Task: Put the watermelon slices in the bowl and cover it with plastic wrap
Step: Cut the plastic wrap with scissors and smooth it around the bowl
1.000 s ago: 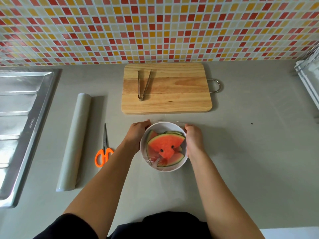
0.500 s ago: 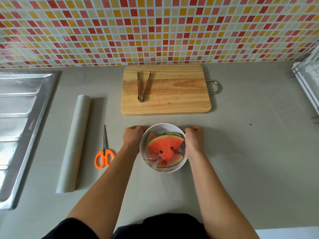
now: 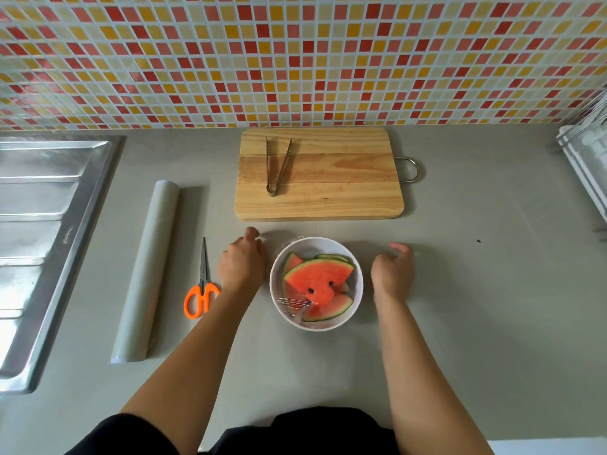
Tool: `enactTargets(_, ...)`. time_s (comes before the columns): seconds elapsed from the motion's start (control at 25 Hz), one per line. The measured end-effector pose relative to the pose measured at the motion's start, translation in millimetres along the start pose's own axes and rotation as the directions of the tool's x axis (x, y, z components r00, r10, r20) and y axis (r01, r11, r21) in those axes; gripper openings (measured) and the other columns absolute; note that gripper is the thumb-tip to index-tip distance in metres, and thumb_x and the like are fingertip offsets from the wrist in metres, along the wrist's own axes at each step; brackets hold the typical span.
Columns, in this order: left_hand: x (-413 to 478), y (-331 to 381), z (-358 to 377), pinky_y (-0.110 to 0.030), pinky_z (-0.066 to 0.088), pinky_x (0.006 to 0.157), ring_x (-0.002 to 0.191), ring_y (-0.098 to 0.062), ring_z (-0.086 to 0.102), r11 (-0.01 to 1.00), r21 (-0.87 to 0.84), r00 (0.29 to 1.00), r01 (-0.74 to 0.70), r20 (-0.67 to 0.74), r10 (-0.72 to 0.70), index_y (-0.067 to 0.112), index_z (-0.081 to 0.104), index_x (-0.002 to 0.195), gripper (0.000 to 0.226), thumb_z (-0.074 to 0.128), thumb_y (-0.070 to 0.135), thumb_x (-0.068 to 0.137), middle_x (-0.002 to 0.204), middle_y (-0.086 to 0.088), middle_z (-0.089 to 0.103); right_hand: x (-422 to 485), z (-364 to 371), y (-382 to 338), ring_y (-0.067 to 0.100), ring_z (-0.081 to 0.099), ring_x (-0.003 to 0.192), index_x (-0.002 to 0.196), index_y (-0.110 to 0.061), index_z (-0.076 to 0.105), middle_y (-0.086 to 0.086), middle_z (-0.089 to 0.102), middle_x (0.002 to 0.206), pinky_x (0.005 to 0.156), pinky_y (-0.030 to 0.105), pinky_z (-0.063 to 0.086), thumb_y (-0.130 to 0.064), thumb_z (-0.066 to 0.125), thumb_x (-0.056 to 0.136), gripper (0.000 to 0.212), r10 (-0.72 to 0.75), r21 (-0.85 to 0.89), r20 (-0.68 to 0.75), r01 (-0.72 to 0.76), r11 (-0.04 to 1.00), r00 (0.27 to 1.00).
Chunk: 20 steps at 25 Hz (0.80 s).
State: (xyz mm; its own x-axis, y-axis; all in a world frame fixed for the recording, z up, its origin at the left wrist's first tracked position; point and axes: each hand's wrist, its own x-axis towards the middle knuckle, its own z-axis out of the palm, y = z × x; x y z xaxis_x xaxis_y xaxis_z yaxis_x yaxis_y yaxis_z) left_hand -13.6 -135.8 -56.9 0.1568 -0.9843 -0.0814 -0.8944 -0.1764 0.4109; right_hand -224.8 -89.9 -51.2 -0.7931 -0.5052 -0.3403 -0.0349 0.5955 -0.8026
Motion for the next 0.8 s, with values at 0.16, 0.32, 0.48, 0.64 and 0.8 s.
enactTargets(0.16, -19, -12, -17, -0.021, 0.048, 0.079, 0.099, -0.014, 0.065, 0.699, -0.712, 0.997, -0.063, -0.072, 0.017, 0.016, 0.061, 0.111, 0.031, 0.035, 0.029, 0.1, 0.098, 0.004, 0.07, -6, -18, 2, 0.006, 0.059, 0.095, 0.112, -0.022, 0.054, -0.011, 0.062, 0.1, 0.081, 0.02, 0.043, -0.024, 0.045, 0.089, 0.024, -0.402, 0.366, 0.042, 0.36, 0.858, 0.915)
enactTargets(0.32, -43, 4, -10, -0.033, 0.033, 0.111, 0.129, -0.01, 0.047, 0.341, -0.939, 0.978, 0.054, 0.118, 0.172, 0.033, 0.047, 0.128, 0.041, 0.026, 0.045, 0.095, 0.129, 0.007, 0.06, -28, -9, 6, 0.002, 0.047, 0.123, 0.134, -0.025, 0.035, -0.018, 0.055, 0.129, 0.097, 0.012, 0.033, -0.066, 0.028, 0.087, 0.062, -0.6, 0.437, 0.413, 0.429, 0.79, 0.685)
enactTargets(0.48, -49, 15, -3, -0.036, 0.045, 0.101, 0.126, -0.01, 0.051, 0.331, -0.931, 0.952, 0.153, 0.229, 0.205, 0.039, 0.041, 0.131, 0.061, 0.046, 0.07, 0.079, 0.127, 0.015, 0.061, -32, 3, 12, 0.012, 0.046, 0.127, 0.132, -0.037, 0.032, -0.006, 0.056, 0.132, 0.106, 0.035, 0.033, -0.08, 0.026, 0.077, 0.07, -0.548, 0.413, 0.519, 0.368, 0.833, 0.656)
enactTargets(0.64, -46, 21, -1, -0.051, 0.038, 0.106, 0.128, -0.021, 0.049, 0.393, -0.903, 0.955, 0.172, 0.252, 0.159, 0.055, 0.048, 0.12, 0.054, 0.039, 0.081, 0.073, 0.133, 0.0, 0.059, -29, 8, 13, 0.004, 0.051, 0.119, 0.132, -0.038, 0.035, -0.012, 0.063, 0.122, 0.095, 0.017, 0.038, -0.082, 0.02, 0.075, 0.073, -0.523, 0.351, 0.519, 0.389, 0.852, 0.676)
enactTargets(0.8, -42, 19, 5, -0.049, 0.042, 0.104, 0.12, -0.015, 0.056, 0.437, -0.878, 0.954, 0.193, 0.272, 0.126, 0.037, 0.038, 0.133, 0.064, 0.029, 0.07, 0.08, 0.118, 0.008, 0.067, -30, 11, 11, 0.003, 0.056, 0.112, 0.126, -0.041, 0.039, -0.012, 0.065, 0.115, 0.091, 0.019, 0.043, -0.086, 0.017, 0.071, 0.073, -0.484, 0.325, 0.501, 0.363, 0.873, 0.717)
